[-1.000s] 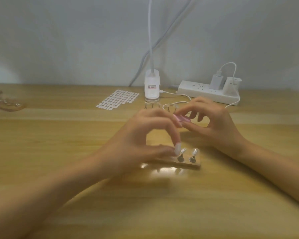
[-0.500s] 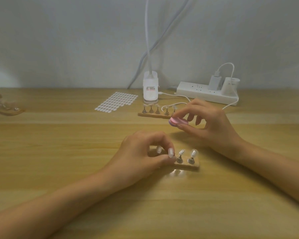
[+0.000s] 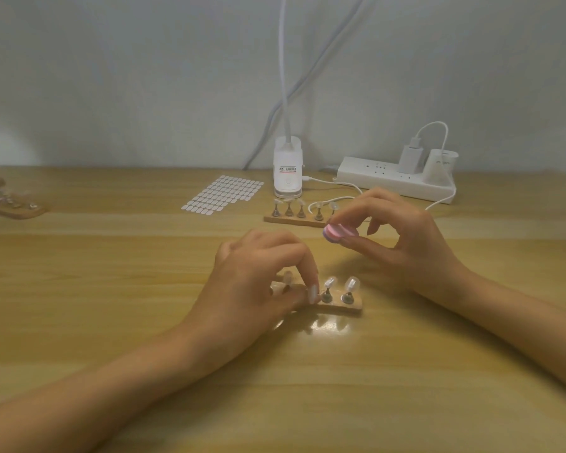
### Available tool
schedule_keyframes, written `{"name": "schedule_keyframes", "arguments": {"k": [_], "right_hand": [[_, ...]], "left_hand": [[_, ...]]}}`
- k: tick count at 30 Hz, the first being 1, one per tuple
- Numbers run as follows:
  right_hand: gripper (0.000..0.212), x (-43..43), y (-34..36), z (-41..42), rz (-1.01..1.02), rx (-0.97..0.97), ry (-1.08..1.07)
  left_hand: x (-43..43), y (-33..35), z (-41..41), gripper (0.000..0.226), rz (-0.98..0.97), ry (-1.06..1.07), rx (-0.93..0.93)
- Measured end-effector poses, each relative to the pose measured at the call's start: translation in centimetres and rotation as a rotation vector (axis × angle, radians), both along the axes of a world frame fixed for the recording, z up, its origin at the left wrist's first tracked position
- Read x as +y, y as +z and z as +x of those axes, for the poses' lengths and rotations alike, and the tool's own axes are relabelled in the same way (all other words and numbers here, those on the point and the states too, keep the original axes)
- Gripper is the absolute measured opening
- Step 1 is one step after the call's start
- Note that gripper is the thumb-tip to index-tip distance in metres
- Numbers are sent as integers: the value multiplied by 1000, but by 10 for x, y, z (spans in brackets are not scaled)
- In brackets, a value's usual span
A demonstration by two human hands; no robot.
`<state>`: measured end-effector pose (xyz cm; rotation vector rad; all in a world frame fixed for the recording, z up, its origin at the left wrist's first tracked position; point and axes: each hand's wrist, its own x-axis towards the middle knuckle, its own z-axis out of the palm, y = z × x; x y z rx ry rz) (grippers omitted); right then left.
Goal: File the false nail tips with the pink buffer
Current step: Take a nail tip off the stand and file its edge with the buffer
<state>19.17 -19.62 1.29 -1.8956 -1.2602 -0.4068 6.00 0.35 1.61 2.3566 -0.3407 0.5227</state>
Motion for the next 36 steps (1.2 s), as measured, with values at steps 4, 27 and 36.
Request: {"name": "schedule_keyframes", "arguments": {"k": [4,27,36], "right_hand": [[11,3,3,-6,64,-58,60],[13,20,7,-18,7,-285,87],[11,16,6,-14,-7,-309,31]], "left_hand": [[5,3,3,14,-178,-42,-121],[11,2,20,13,-346,87,-97],[10,1,19,14,-401,87,-49]]}}
